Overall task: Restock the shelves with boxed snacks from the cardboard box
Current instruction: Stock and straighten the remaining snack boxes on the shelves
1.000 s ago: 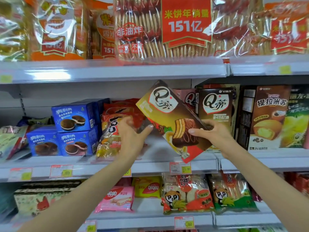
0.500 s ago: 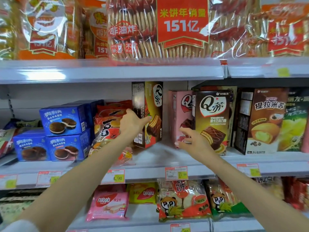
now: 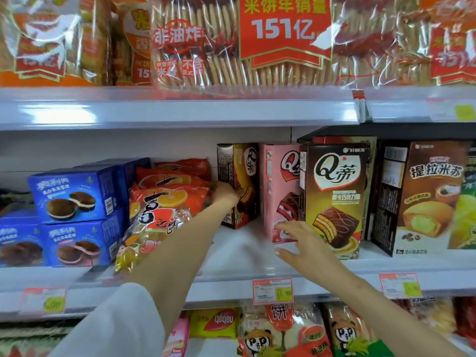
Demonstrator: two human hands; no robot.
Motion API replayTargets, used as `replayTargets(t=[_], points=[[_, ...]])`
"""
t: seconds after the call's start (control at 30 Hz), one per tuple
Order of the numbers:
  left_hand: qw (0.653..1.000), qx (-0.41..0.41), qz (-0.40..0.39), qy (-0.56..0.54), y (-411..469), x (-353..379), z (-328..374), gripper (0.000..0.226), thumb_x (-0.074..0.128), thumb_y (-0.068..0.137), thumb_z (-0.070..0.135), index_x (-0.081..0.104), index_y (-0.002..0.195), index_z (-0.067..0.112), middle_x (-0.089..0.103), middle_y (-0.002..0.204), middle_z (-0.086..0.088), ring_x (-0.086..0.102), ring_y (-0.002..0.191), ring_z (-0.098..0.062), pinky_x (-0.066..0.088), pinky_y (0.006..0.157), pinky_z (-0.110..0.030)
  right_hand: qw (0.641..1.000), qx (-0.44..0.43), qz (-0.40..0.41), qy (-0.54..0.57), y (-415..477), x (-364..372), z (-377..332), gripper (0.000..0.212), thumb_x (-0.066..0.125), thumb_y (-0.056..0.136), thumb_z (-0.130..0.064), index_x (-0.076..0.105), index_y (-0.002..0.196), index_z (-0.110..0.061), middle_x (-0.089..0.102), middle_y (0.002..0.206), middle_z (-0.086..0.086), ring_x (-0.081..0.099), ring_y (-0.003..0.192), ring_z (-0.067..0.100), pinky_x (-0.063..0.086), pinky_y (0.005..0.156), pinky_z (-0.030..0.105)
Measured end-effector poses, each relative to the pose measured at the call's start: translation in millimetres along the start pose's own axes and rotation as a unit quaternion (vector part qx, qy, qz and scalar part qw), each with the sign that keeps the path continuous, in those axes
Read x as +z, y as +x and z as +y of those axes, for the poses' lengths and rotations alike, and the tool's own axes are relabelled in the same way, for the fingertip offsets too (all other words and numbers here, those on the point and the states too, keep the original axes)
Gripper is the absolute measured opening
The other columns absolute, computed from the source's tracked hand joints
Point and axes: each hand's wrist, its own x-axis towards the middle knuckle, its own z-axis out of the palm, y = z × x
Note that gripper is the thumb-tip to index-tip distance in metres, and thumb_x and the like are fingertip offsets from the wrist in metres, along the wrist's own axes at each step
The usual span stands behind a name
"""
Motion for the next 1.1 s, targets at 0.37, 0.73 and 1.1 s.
replayTargets(t=[0.37,0.73,1.1], points=[[0.995,-0.011,-0.011,-0.095,16,0,-7,0.034,0.059,0.091,0.02,0.053,0.112,-0.005,0.062,0.111,-0.021,0.063,0.099,-0.037,0.054,0.084,-0.044,0.994,-0.052,0.073,0.058,-14,-8,6,0.036,0.066,0.086,-0.016,0.055,0.114,-0.035,0.043,0.118,-0.026,0.049,0.106,-0.005,0.044,0.092,0.014],[0.99,-0.041,-0.009,-0.138,-12,-7,1,0.066,0.072,0.082,0.02,0.031,0.128,-0.004,0.063,0.109,-0.018,0.066,0.06,-0.018,0.047,0.036,-0.019,0.99,-0.059,0.125,0.042,-19,-14,7,0.033,0.065,0.085,-0.009,0.061,0.113,-0.025,0.045,0.111,-0.027,0.053,0.106,0.006,0.051,0.09,0.036],[0.991,-0.044,-0.073,-0.106,-37,-24,0,0.018,0.055,0.093,0.011,0.047,0.095,-0.004,0.063,0.09,-0.023,0.068,0.089,-0.036,0.056,0.081,-0.045,0.969,-0.04,0.242,0.038,-37,-23,15,0.028,0.06,0.086,0.001,0.064,0.106,-0.018,0.054,0.105,-0.008,0.057,0.085,0.003,0.05,0.07,0.021]])
